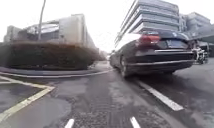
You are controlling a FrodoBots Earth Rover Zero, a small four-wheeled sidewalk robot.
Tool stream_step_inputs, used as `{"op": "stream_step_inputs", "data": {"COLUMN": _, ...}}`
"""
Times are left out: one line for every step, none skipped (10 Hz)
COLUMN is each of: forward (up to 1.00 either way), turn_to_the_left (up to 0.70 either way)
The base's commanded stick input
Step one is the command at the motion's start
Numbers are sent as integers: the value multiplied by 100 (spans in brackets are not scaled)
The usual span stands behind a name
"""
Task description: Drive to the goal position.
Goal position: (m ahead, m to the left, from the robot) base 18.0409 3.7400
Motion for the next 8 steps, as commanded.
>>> {"op": "stream_step_inputs", "data": {"forward": 70, "turn_to_the_left": 0}}
{"op": "stream_step_inputs", "data": {"forward": 70, "turn_to_the_left": 0}}
{"op": "stream_step_inputs", "data": {"forward": 70, "turn_to_the_left": 0}}
{"op": "stream_step_inputs", "data": {"forward": 70, "turn_to_the_left": 0}}
{"op": "stream_step_inputs", "data": {"forward": 70, "turn_to_the_left": 0}}
{"op": "stream_step_inputs", "data": {"forward": 70, "turn_to_the_left": 0}}
{"op": "stream_step_inputs", "data": {"forward": 70, "turn_to_the_left": 0}}
{"op": "stream_step_inputs", "data": {"forward": 70, "turn_to_the_left": -4}}
